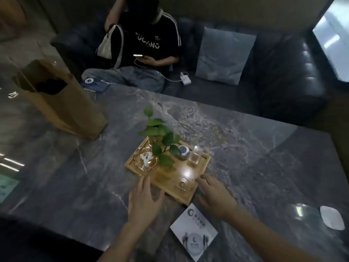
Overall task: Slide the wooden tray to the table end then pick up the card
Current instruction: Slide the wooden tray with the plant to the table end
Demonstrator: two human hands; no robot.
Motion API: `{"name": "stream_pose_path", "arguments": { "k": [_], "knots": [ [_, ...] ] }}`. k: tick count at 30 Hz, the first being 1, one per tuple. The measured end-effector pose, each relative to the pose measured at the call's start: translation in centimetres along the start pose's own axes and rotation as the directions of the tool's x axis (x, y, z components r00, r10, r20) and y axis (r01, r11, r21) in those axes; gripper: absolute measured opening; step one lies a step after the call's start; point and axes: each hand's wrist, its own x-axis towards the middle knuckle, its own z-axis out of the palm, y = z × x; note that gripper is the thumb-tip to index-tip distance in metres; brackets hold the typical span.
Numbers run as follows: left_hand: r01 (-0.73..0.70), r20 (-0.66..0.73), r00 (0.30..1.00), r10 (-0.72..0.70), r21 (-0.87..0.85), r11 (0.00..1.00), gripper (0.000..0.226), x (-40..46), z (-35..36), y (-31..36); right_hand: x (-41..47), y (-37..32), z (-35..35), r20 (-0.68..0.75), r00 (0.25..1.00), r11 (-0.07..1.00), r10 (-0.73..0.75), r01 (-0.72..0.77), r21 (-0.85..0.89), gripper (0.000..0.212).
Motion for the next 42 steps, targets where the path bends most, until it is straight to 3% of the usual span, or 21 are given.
{"name": "stream_pose_path", "arguments": {
  "k": [5,8,18,27,34,38,42],
  "knots": [
    [0.152,-0.029,0.988,-0.155,-0.077,0.985,0.078,2.1,0.6,-1.8,2.8,1.1,1.0,0.035,0.999,1.000,-0.020,0.021,-0.018,0.037],
    [0.174,-0.045,0.983,-0.177,-0.069,0.982,0.088,2.5,1.1,-1.9,3.7,1.8,2.0,0.091,0.994,0.996,-0.062,0.067,-0.060,0.031],
    [0.198,-0.040,0.977,-0.209,-0.199,0.960,0.118,2.8,2.8,-1.4,4.7,3.3,2.1,0.150,0.966,0.965,-0.209,0.229,-0.131,0.046],
    [0.215,-0.031,0.974,-0.224,-0.178,0.960,0.109,3.5,3.5,-1.0,5.3,3.4,2.9,0.045,0.968,0.942,-0.248,0.252,-0.223,0.024],
    [0.205,-0.044,0.975,-0.219,-0.203,0.957,0.110,4.7,4.2,0.6,5.3,5.0,3.0,0.029,0.972,0.933,-0.235,0.234,-0.272,0.036],
    [0.158,-0.046,0.984,-0.169,-0.191,0.969,0.108,5.5,4.8,1.6,5.0,6.1,3.0,0.008,0.977,0.943,-0.213,0.207,-0.262,0.022],
    [0.106,-0.037,0.993,-0.113,-0.146,0.984,0.102,6.6,5.7,3.8,3.7,7.7,2.2,-0.019,0.988,0.963,-0.154,0.145,-0.226,0.035]
  ]
}}
